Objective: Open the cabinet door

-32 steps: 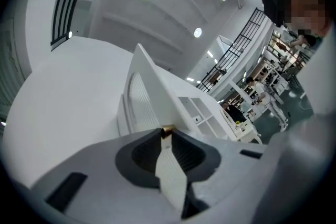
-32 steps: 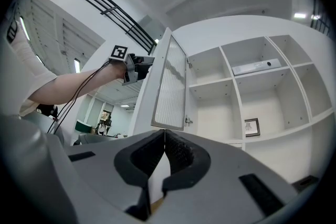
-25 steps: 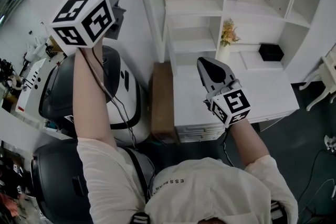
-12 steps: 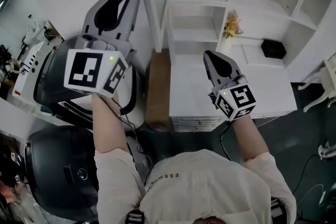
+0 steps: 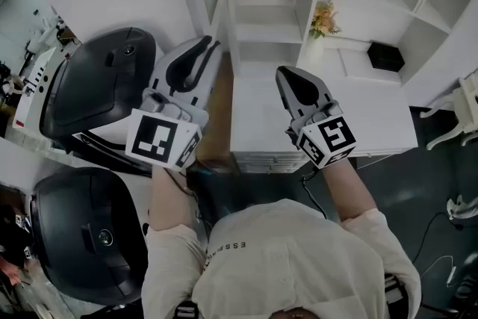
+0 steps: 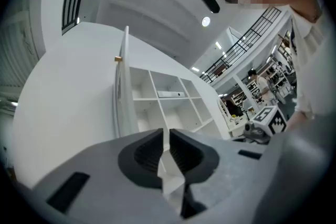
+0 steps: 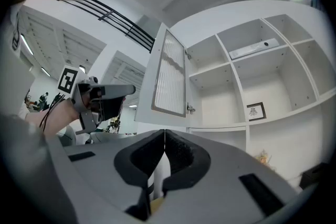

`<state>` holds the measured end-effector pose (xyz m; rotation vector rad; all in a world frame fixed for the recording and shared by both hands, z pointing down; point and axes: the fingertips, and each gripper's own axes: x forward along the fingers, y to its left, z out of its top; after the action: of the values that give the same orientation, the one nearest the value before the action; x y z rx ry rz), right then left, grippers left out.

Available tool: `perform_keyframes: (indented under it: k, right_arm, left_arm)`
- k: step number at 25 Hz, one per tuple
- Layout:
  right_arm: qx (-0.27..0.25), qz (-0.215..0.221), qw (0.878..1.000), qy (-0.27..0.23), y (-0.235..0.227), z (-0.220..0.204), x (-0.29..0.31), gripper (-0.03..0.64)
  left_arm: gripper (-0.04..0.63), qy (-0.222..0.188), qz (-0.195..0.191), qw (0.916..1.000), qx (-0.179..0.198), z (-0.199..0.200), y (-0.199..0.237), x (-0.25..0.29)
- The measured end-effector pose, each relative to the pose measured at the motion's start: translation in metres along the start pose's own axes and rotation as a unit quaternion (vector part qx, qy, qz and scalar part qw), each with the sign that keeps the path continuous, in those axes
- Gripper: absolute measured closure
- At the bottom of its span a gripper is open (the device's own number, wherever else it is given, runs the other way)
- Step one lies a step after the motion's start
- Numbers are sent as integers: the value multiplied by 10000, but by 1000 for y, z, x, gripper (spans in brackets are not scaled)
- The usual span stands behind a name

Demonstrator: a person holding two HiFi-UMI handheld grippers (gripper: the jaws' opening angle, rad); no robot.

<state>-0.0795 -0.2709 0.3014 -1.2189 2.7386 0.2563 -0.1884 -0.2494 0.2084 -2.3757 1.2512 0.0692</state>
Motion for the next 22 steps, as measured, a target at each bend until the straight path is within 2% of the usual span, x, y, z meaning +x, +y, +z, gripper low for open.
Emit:
perform_keyframes:
  k: [1,3,12,22]
  right_arm:
    - [3,13,10000,-15,0,-1,-4,601]
    - [16,16,10000,-21,-3,-3,-13,601]
    - [36,-45,9999,162,-28,-27,-43,601]
    - [-14,151,9995,295,-41,-47,-57,601]
  left_arm:
    - [573,66,1,10000,-49,-9,-5,0]
    - [592,205,-22,9996,-180,-29,-16,0]
    - [594,844,-335,9930,-749,-109,-71,1]
    - [594,934,-329,9879,-1195,-136,-101,14]
